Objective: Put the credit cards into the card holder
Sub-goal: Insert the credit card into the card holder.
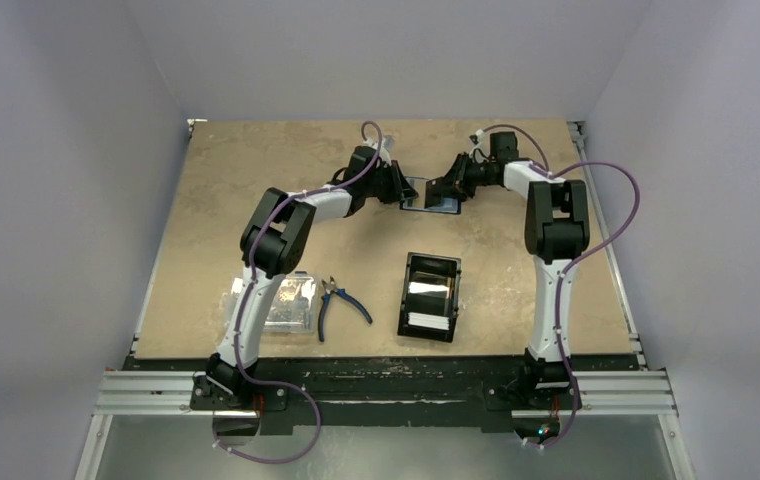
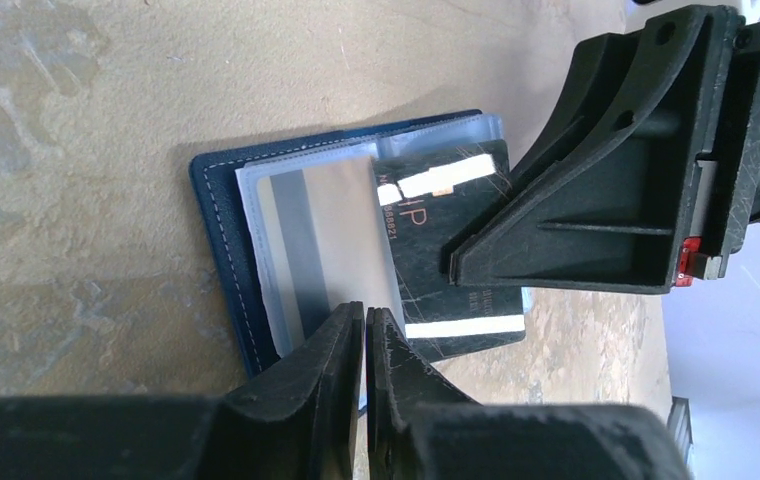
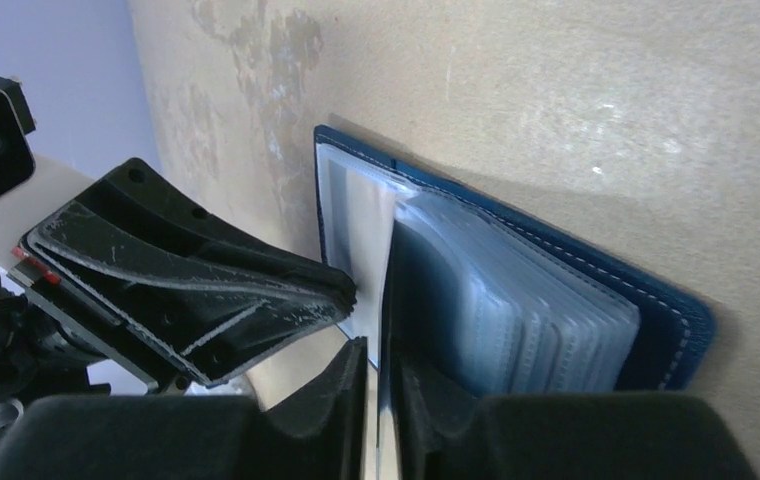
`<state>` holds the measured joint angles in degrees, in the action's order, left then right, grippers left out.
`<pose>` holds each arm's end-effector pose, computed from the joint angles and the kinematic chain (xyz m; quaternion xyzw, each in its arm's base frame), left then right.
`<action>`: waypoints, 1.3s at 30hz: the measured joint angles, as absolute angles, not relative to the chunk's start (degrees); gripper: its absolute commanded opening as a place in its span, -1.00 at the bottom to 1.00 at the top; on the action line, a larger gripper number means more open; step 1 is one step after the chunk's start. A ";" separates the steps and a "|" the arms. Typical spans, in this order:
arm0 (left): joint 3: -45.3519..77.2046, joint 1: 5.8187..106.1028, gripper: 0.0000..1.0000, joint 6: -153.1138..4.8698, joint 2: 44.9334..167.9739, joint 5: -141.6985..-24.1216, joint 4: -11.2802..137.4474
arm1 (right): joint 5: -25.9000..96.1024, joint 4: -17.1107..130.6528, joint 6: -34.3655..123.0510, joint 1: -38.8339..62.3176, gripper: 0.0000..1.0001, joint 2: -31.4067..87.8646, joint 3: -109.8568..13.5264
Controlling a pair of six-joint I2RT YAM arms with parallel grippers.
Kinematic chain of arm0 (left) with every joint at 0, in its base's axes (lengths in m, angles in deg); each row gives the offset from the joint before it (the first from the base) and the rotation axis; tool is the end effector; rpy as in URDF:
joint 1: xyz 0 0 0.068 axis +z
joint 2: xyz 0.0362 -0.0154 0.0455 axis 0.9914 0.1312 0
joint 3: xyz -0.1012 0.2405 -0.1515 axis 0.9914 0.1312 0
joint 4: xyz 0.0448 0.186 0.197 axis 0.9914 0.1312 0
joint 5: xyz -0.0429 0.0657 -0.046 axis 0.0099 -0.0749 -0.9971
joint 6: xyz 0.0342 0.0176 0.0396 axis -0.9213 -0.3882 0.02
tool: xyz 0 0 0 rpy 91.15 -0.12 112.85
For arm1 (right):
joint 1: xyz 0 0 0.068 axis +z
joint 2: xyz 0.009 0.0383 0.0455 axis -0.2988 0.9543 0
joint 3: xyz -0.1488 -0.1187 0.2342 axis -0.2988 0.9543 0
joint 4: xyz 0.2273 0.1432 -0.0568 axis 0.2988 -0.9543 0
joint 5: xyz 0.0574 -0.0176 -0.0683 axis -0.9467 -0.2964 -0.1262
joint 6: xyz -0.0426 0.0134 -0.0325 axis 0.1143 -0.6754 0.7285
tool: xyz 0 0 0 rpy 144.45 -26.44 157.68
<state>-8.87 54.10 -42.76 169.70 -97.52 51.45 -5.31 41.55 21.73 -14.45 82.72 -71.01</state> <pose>0.4945 -0.2835 0.1292 -0.0052 0.8461 -0.4325 0.3115 0.5303 0.0550 0.1318 0.0724 0.8726 0.4517 0.1714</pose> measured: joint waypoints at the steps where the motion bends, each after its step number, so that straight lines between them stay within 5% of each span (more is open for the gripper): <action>1: -8.87 54.19 -0.70 -42.70 169.70 -97.83 51.54 | -5.22 41.51 21.84 -14.34 -0.40 82.63 -71.01; 9: -9.31 54.47 -0.50 -41.74 169.41 -99.34 52.81 | -1.57 40.57 23.83 -13.16 -0.22 80.49 -70.72; 28: -5.14 58.19 -0.41 -41.80 166.31 -98.59 55.19 | 4.55 37.23 26.69 -12.94 -0.03 76.99 -69.48; 39: -4.02 57.82 -0.10 -39.00 166.64 -104.76 50.60 | 5.79 37.03 27.02 -12.94 0.00 76.14 -68.87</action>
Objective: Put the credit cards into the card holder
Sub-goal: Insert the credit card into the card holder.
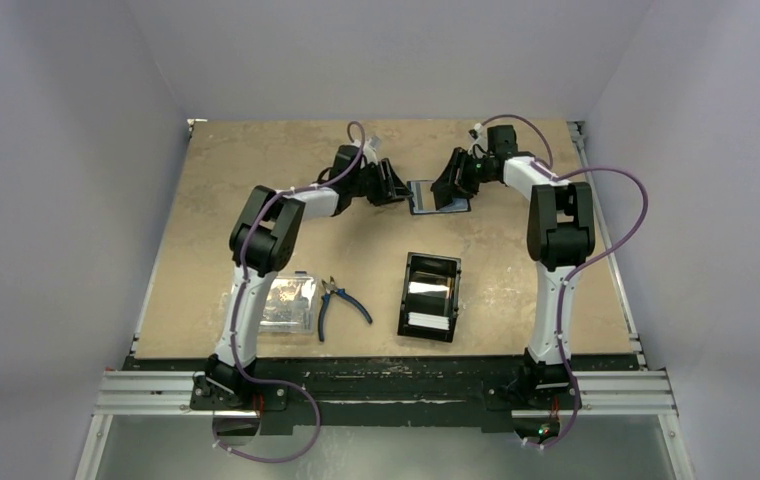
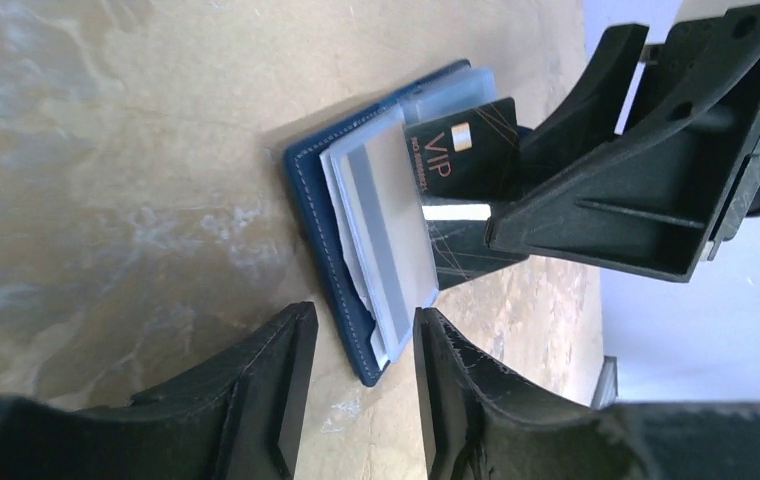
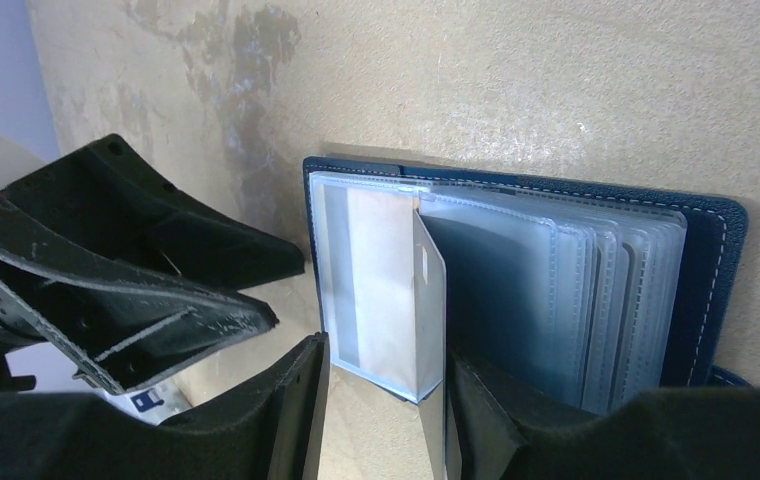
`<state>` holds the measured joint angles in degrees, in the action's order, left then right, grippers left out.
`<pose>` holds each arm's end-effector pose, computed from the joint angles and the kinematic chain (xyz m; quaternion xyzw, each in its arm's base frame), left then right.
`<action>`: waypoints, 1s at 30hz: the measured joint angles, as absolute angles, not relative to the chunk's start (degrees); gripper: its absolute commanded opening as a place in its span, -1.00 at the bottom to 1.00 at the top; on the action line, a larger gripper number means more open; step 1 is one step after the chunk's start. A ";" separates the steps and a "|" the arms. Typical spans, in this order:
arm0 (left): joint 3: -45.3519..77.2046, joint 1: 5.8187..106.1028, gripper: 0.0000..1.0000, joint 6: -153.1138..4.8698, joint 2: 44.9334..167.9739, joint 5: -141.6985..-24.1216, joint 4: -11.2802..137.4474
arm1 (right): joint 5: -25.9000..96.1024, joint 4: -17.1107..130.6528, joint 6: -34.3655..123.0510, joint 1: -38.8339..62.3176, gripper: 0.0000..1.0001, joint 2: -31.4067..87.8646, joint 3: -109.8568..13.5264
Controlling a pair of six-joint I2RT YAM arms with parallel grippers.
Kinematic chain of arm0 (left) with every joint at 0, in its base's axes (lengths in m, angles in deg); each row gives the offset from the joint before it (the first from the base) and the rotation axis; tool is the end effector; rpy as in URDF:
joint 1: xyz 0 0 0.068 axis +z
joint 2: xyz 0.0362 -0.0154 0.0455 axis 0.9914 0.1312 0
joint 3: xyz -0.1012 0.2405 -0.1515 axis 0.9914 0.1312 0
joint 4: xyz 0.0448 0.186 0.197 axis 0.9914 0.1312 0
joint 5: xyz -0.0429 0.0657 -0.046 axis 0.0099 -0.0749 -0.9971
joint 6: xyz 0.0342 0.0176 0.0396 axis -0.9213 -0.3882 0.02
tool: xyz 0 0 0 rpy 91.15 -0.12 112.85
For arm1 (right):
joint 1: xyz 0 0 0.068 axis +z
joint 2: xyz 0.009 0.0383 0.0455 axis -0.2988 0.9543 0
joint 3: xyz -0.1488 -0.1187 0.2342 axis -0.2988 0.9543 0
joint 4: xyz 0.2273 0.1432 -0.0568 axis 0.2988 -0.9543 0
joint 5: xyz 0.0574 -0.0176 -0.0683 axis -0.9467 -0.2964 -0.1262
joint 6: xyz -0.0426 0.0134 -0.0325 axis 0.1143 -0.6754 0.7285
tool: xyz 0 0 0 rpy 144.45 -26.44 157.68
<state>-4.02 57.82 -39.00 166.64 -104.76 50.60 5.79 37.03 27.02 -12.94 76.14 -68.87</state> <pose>0.4942 -0.2474 0.1330 -0.0294 0.8415 -0.4680 0.2684 0.5147 0.0625 0.1696 0.0547 0.9034 0.3656 0.2175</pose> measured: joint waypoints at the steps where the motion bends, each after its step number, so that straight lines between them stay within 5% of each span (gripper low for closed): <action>1: -4.02 57.66 -0.10 -38.24 167.07 -105.83 49.46 | 5.79 37.03 27.04 -12.94 0.00 76.14 -68.87; 13: -5.03 56.46 -0.48 -32.43 170.88 -109.06 43.87 | 6.03 37.01 27.26 -13.33 -0.01 76.14 -68.60; 30: -5.00 56.40 -0.42 -30.87 171.60 -108.39 42.16 | 9.07 35.65 28.17 -13.57 0.15 75.22 -68.06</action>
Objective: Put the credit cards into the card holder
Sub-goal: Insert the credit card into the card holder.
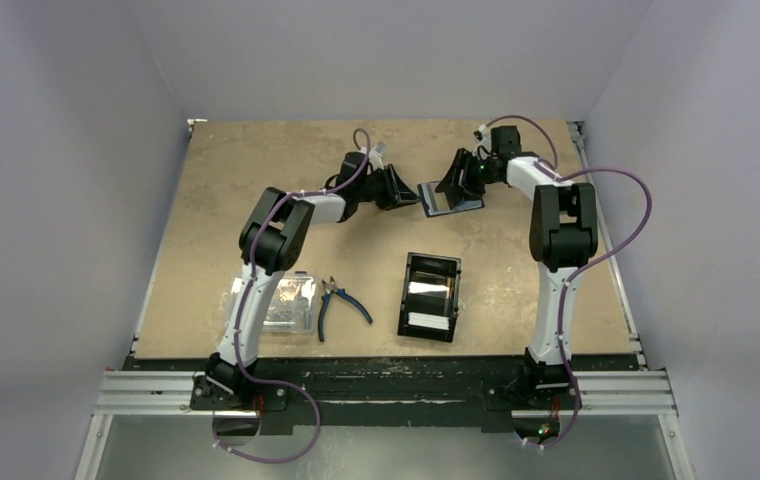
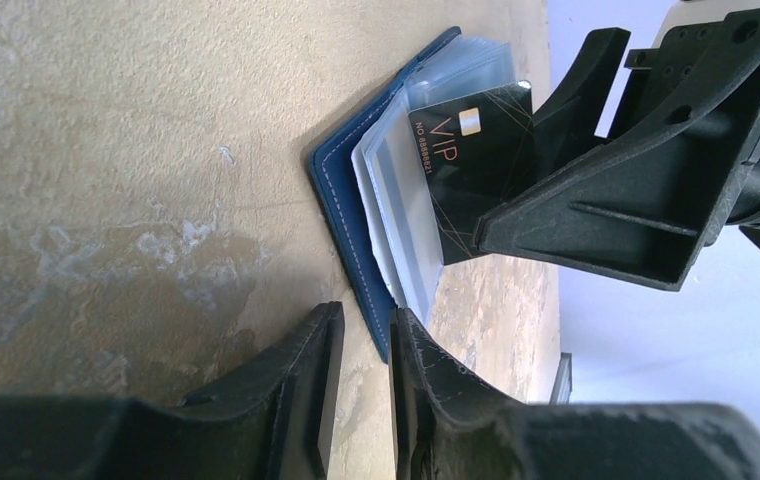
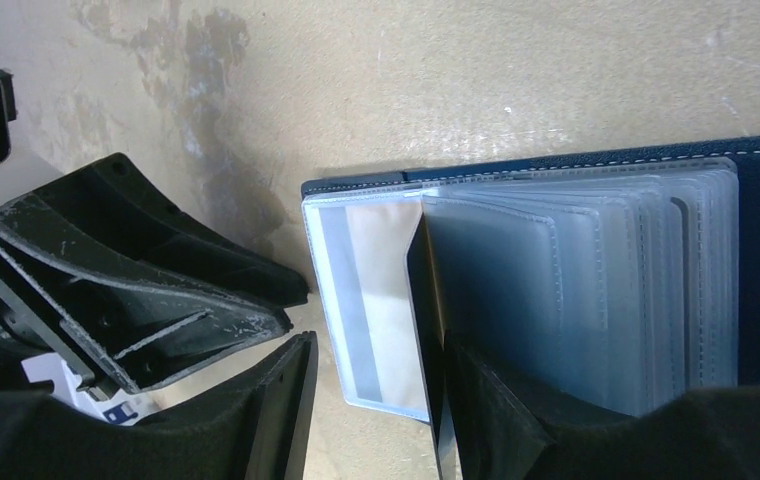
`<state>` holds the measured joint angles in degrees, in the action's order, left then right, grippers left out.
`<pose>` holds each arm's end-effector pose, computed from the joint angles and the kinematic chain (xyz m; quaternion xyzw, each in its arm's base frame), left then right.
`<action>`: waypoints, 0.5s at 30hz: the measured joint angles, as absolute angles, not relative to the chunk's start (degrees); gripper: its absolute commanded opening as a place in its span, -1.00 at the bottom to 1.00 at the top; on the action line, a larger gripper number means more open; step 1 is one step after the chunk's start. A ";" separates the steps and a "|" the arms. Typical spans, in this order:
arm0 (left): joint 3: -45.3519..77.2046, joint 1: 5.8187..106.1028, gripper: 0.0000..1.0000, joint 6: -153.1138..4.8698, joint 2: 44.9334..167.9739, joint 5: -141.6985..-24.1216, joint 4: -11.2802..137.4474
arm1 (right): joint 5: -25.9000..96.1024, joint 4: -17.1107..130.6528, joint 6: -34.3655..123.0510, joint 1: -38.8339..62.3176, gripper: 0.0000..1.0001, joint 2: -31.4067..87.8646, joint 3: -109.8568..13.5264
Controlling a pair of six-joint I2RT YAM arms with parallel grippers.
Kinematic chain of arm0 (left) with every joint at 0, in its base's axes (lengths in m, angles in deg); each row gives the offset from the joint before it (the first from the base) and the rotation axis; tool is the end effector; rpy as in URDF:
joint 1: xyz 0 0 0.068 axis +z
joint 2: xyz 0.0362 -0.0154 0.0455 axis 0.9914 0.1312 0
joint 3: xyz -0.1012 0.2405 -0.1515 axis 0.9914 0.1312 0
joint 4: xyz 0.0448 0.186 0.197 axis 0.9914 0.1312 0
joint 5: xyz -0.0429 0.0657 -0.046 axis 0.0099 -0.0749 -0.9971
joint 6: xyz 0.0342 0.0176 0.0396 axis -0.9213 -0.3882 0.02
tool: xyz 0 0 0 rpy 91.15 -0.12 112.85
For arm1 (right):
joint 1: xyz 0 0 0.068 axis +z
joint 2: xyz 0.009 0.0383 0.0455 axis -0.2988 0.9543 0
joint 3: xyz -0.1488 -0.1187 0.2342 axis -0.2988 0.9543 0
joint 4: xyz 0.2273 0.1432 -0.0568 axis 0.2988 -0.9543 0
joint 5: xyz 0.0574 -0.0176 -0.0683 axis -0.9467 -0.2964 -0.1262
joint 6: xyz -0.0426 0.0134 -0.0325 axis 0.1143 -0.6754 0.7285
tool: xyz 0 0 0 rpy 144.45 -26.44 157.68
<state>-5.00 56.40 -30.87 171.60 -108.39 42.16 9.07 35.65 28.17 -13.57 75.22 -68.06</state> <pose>0.4957 -0.2657 0.1064 -0.0476 0.8183 -0.5219 0.2361 0.5108 0.0548 0.1707 0.0641 0.9130 0.3363 0.2218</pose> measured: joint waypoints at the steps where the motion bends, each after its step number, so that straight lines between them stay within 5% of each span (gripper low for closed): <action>1: -5.00 56.35 -0.41 -31.29 171.49 -108.23 42.40 | 9.16 35.56 28.22 -13.68 0.16 75.20 -68.06; 15: -5.44 55.91 -0.32 -32.99 171.05 -107.88 43.84 | 12.28 34.14 28.87 -14.80 0.18 73.38 -68.06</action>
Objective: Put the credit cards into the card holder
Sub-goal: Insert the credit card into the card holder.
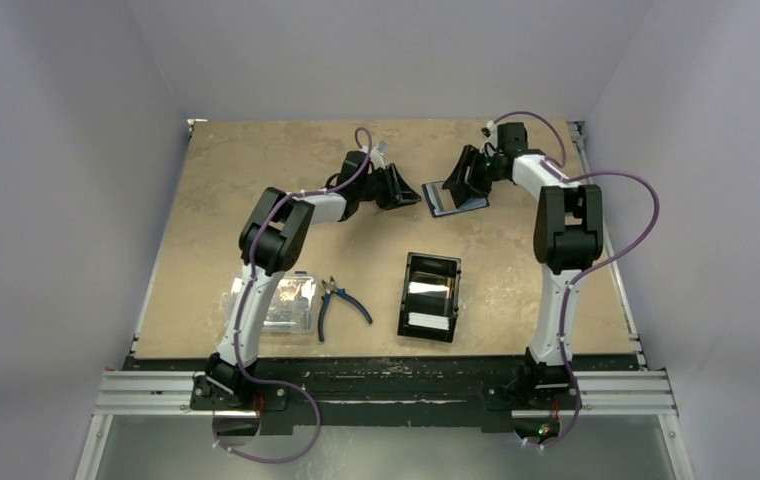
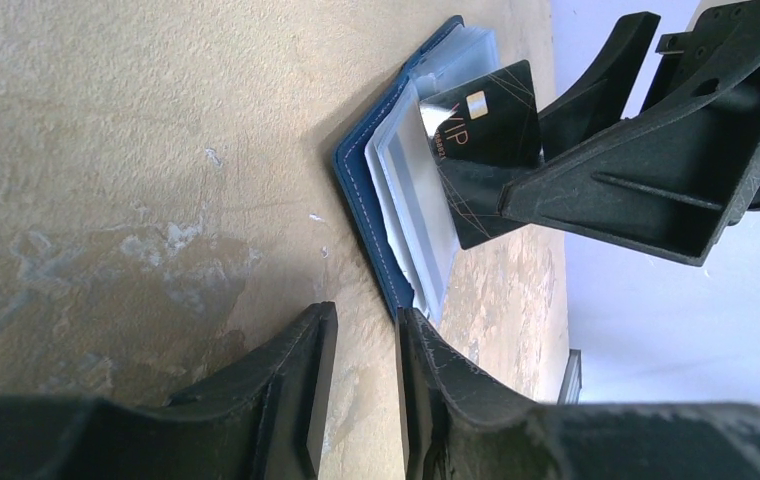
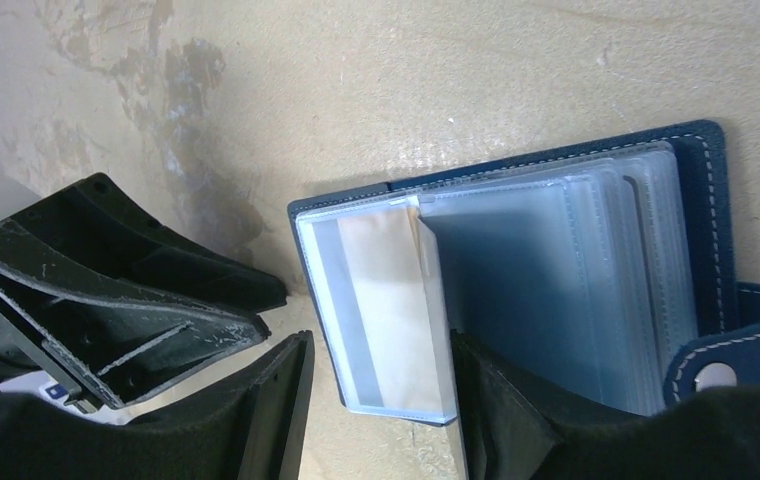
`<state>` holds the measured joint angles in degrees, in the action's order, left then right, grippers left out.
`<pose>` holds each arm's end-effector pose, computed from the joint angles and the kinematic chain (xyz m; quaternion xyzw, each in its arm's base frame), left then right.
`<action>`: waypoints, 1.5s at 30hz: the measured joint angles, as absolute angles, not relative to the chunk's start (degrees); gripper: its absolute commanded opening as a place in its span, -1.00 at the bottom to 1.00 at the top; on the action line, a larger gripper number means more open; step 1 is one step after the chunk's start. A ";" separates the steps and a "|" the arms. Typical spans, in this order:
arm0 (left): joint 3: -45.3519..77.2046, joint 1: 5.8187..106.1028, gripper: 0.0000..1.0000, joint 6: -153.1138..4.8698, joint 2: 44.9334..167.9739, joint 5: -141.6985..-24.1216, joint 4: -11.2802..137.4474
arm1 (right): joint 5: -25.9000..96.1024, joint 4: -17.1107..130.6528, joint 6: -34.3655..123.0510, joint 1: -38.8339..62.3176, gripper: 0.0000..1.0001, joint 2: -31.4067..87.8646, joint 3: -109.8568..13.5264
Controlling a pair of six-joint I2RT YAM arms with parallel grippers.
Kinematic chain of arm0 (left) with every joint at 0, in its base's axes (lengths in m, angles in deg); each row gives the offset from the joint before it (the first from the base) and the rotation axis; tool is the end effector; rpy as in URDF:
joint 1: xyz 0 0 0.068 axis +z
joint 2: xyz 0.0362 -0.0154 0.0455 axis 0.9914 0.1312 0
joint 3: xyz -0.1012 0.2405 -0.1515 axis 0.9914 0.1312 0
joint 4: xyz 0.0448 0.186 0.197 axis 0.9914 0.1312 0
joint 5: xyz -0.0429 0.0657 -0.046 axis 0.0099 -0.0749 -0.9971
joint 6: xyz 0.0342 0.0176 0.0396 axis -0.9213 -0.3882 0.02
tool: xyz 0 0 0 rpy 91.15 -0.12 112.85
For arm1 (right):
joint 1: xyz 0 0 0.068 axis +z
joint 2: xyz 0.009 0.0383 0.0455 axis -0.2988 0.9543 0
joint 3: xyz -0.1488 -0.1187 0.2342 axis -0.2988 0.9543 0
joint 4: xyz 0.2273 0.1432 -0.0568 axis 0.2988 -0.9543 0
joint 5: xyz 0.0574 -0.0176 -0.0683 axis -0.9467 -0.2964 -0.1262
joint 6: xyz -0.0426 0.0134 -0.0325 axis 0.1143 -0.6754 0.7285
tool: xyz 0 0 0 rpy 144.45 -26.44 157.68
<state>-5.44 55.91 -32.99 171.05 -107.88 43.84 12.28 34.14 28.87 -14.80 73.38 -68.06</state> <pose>0.4939 -0.2698 0.1111 -0.0336 0.8224 -0.5138 0.2419 0.5083 0.0419 0.1839 0.0768 0.9178 0.3083 0.2379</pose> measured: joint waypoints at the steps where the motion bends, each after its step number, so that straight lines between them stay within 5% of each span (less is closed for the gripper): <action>1: -5.46 55.91 -0.32 -33.02 171.05 -107.88 43.84 | 12.44 34.14 28.92 -14.84 0.15 73.32 -68.06; 7: -6.10 55.76 -0.30 -33.45 171.05 -107.97 44.65 | 13.53 34.14 29.22 -15.43 -0.02 73.08 -68.06; 23: -7.39 55.59 -0.35 -34.52 171.05 -108.39 47.04 | 15.67 34.17 29.88 -16.46 -0.98 72.53 -66.66; 30: -8.46 53.55 -0.60 -34.26 171.07 -109.70 47.25 | 15.21 35.32 29.81 -16.70 -1.00 72.22 -65.30; 45: -15.93 51.28 -0.72 -32.38 172.87 -109.83 45.64 | 12.92 36.88 29.81 -16.81 -1.00 72.25 -64.80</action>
<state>-15.93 51.28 -32.38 172.87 -109.83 45.64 12.92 36.88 29.81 -16.81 72.25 -64.80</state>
